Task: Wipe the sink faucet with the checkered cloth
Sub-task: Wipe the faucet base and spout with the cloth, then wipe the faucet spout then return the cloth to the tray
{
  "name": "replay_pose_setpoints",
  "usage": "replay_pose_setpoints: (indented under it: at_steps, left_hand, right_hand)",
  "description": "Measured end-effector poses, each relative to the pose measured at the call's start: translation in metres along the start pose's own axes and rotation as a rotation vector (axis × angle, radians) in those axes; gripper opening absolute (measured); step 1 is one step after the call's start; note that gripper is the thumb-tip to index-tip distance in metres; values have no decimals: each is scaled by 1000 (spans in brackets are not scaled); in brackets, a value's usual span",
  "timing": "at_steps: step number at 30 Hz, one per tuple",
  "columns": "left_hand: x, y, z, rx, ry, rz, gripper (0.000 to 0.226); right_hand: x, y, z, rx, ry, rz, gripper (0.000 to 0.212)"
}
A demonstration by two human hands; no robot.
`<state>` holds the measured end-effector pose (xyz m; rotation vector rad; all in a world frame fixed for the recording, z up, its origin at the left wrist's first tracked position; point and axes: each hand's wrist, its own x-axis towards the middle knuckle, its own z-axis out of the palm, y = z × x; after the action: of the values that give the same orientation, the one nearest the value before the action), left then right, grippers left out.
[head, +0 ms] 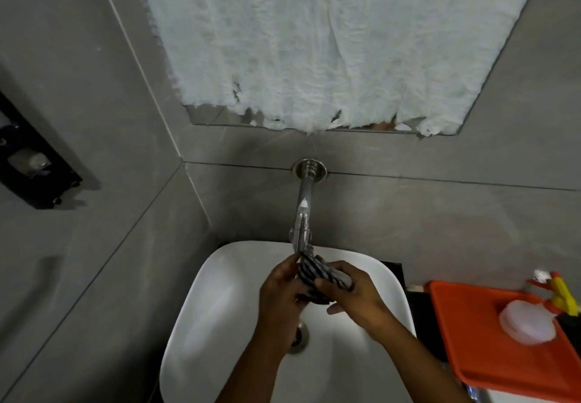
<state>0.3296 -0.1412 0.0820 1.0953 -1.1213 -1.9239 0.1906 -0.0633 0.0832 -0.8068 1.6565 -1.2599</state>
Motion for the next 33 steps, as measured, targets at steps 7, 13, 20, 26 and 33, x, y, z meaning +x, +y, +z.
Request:
replay_pose_setpoints:
  at_steps: [7,13,20,26,33]
  left_hand:
    - [19,-4,55,-296,-332,-370,43]
    - [53,-39,197,476,-413,-126,47]
    - [86,-171,318,1282,-643,136,51]
    - [112,-263,351,1618,-688,303,24]
    - [114,-288,348,1858,-779,390,29]
  right_hand:
    - [-46,10,-69,180,178,93,35]
    - [-92,65,-158,567,383,318,44]
    - [-79,160,-232,946,680,594,27]
    - [-45,221,-271,706,696,759,33]
    - [-33,240,-277,335,473,868,48]
